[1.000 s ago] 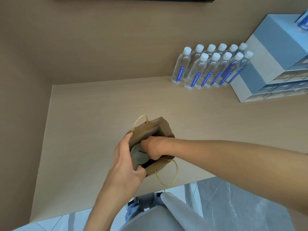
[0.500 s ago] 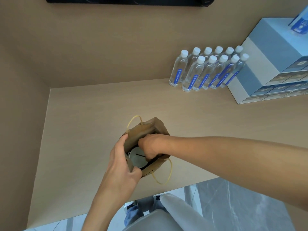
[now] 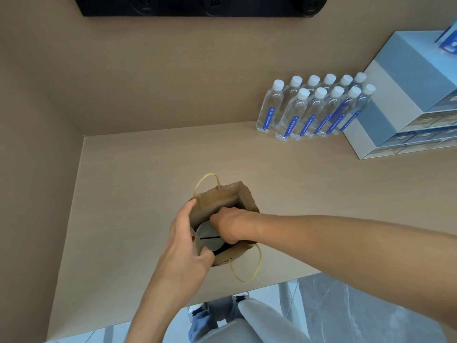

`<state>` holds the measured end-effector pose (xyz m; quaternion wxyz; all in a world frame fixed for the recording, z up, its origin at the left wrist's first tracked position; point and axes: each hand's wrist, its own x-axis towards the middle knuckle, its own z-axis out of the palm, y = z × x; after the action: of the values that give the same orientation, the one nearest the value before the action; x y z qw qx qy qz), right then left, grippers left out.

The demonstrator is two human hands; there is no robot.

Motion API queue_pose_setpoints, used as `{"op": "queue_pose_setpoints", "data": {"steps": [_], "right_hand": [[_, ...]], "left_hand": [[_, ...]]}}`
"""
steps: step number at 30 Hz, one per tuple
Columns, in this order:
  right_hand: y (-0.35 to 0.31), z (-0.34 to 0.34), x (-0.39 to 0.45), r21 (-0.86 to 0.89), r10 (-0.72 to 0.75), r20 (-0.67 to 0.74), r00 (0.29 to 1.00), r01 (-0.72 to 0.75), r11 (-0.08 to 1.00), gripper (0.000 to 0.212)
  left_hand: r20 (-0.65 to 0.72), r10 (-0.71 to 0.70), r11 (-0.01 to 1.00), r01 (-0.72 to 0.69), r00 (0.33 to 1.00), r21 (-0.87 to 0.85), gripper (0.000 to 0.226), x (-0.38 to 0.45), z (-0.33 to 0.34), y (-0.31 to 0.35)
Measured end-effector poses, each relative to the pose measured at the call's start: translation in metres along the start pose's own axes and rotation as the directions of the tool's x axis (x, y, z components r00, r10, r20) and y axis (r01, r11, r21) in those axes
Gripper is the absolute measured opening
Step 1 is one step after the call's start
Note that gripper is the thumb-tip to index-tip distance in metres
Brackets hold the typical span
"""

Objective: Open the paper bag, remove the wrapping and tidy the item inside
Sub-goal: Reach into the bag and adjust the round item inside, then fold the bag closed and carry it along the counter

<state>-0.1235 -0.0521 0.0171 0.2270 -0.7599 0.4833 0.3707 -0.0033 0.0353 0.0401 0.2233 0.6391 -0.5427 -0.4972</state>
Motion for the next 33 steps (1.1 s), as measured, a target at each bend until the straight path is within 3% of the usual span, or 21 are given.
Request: {"op": "queue_pose_setpoints", "data": {"steps": [5, 7, 9, 11, 12, 14, 16, 18, 21, 25, 29, 31, 33], "right_hand": [[0.0, -0.01, -0.015, -0.064, -0.006, 0.075, 0.997, 0.011, 0.998, 0.022], [0.002, -0.026, -0.029, -0.057, -0.071, 0.087, 0.994, 0.076, 0.995, 0.019], [0.015, -0.048, -0.05, -0.03, -0.192, -0.03, 0.981, 0.192, 0.981, 0.016], [0.042, -0.063, -0.086, 0.153, -0.287, -0.203, 0.936, 0.32, 0.935, 0.026], [0.059, -0.064, -0.105, 0.292, -0.264, -0.321, 0.91, 0.36, 0.886, 0.031], [0.09, -0.047, -0.133, 0.498, -0.062, -0.574, 0.817, 0.408, 0.765, 0.034], [0.104, -0.016, -0.136, 0.653, 0.215, -0.646, 0.733, 0.384, 0.653, 0.027], [0.098, 0.016, -0.121, 0.822, 0.345, -0.521, 0.781, 0.349, 0.451, 0.018], [0.074, 0.036, -0.101, 0.912, 0.252, -0.372, 0.894, 0.301, 0.279, 0.04], [0.058, 0.03, -0.088, 0.956, 0.201, -0.288, 0.936, 0.27, 0.112, 0.05], [0.054, 0.02, -0.084, 0.98, 0.158, -0.121, 0.98, 0.143, -0.135, 0.052], [0.055, 0.021, -0.077, 0.959, 0.17, -0.061, 0.984, 0.105, -0.264, 0.054], [0.053, 0.027, -0.07, 0.942, 0.214, -0.08, 0.974, 0.144, -0.302, 0.043]], "left_hand": [[0.002, -0.008, 1.0, 0.008, 1.0, -0.003, 0.088, 0.0, 0.001, 0.001], [0.007, -0.002, 1.0, 0.002, 1.0, -0.005, 0.088, 0.001, 0.002, 0.002], [0.008, 0.009, 1.0, -0.009, 1.0, -0.023, 0.088, 0.002, 0.002, 0.003], [0.003, 0.02, 1.0, -0.02, 1.0, -0.017, 0.086, 0.003, 0.001, 0.002], [-0.001, 0.03, 0.999, -0.03, 1.0, -0.012, 0.085, 0.003, 0.0, 0.001], [-0.004, 0.055, 0.998, -0.055, 0.998, -0.016, 0.084, 0.002, 0.0, 0.0], [-0.013, 0.068, 0.997, -0.069, 0.998, -0.035, 0.083, 0.001, 0.0, -0.001], [-0.034, 0.068, 0.995, -0.07, 0.997, -0.069, 0.086, 0.0, 0.001, -0.001], [-0.088, 0.071, 0.983, -0.084, 0.994, -0.161, 0.094, 0.0, 0.0, -0.003], [-0.09, 0.013, 0.932, -0.045, 0.996, -0.36, 0.082, 0.005, -0.001, -0.012], [-0.081, 0.012, 0.9, -0.046, 0.997, -0.433, 0.043, 0.012, 0.0, -0.014], [-0.085, 0.005, 0.882, -0.045, 0.996, -0.469, 0.045, 0.013, 0.002, -0.011], [-0.12, -0.048, 0.86, -0.02, 0.992, -0.511, 0.054, 0.015, 0.005, -0.009]]}}
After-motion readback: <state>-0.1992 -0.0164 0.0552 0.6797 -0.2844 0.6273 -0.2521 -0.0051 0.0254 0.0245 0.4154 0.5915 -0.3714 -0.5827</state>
